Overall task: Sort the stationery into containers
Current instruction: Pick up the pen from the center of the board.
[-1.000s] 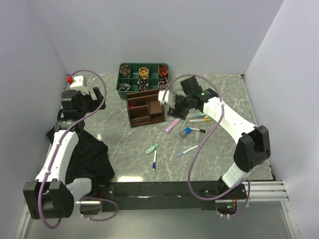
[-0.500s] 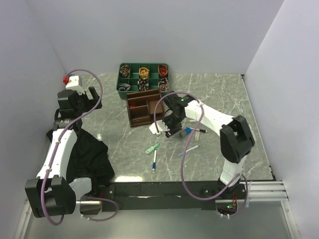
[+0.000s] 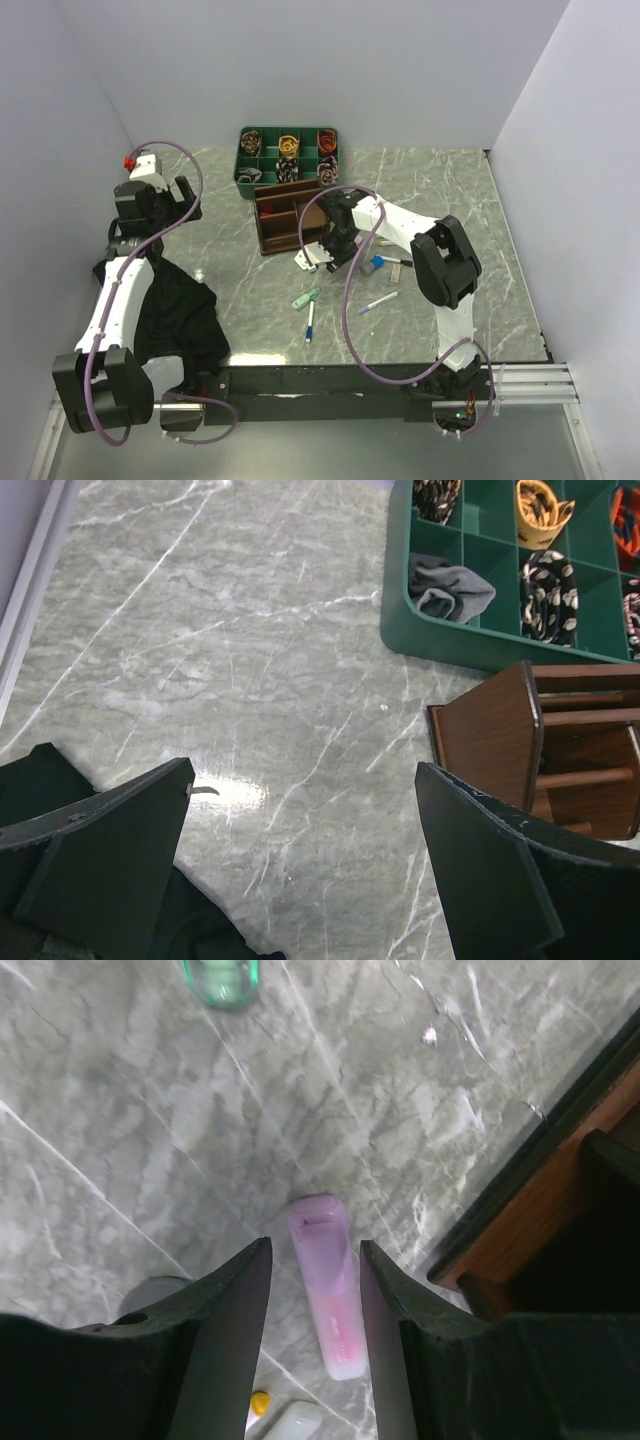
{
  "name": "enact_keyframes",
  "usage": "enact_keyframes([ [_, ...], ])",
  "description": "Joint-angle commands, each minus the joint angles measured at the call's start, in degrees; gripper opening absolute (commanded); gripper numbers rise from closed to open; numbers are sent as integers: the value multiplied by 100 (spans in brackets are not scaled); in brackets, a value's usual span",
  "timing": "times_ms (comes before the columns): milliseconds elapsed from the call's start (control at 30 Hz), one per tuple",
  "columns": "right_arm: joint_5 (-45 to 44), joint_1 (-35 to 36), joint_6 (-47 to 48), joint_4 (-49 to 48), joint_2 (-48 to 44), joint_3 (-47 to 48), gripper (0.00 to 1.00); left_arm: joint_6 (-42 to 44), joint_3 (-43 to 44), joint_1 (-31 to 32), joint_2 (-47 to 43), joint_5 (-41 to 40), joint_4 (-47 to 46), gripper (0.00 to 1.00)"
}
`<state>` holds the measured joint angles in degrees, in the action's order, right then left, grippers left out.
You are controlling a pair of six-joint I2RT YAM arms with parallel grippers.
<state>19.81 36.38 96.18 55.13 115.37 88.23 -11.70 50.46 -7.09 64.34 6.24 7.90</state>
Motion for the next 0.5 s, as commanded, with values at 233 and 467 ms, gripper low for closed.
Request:
enact_keyframes([
  [233,-417,-158,226,340,512,626,46,28,140,-20,202,18,-219,99],
  [467,-540,-158,340,516,618,635,43,19,78,-38,237,0,-272,100],
])
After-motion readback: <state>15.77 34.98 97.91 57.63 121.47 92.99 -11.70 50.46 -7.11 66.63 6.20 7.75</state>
